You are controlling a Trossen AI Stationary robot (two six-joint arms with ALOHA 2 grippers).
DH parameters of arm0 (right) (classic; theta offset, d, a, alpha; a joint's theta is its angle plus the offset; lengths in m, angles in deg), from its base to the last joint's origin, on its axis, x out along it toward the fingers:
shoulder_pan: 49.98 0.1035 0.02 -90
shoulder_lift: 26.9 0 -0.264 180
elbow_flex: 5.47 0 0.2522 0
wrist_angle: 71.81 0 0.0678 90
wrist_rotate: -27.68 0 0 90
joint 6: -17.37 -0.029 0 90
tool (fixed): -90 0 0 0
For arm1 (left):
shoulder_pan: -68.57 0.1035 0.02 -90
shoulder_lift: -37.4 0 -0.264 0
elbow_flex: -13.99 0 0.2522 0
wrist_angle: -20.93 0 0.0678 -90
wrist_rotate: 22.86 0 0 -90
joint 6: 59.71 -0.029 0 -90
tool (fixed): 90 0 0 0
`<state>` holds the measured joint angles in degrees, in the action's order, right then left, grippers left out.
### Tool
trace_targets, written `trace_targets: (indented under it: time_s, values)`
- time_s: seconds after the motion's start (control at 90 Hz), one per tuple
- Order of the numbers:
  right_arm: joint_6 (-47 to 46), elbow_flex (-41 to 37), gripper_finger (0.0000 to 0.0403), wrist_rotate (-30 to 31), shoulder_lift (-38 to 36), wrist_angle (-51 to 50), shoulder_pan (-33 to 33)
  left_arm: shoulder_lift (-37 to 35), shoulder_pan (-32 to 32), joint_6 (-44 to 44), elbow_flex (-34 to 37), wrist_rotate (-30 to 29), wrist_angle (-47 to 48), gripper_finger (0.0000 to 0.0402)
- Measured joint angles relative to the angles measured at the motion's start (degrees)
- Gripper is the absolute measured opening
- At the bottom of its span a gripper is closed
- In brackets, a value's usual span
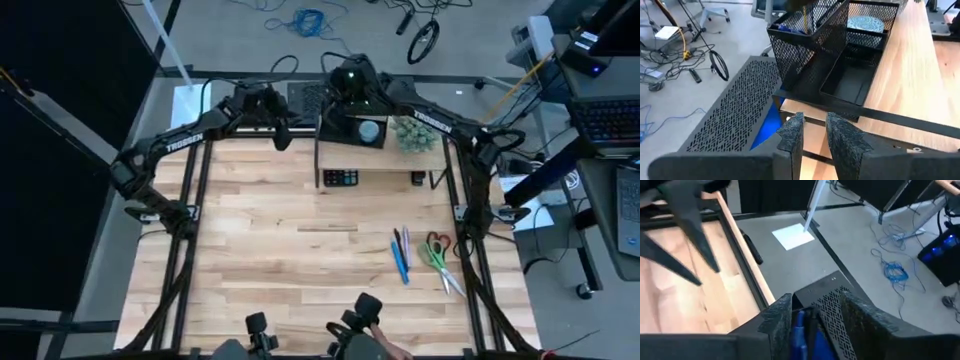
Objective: Pick and place office supplies into organizer
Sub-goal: Remove the green scented candle from the black desk organizer on the shelf
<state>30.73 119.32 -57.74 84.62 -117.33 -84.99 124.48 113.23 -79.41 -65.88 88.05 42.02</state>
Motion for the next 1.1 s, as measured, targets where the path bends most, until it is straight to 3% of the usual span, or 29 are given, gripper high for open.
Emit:
trace_targets:
  time_s: [0.233, 1.1]
  values:
    - [2.3, 0.1, 0.0147, -0.1, 0.0, -4.1, 0.0, 0.0, 0.1, -5.1, 0.0, -0.6, 2.9, 0.0072]
    - [1.0, -0.2, 0.0147, -0.2, 2.1, -1.1, -1.0, 0.0, 0.0, -5.2, 0.0, -0.6, 1.9, 0.0072]
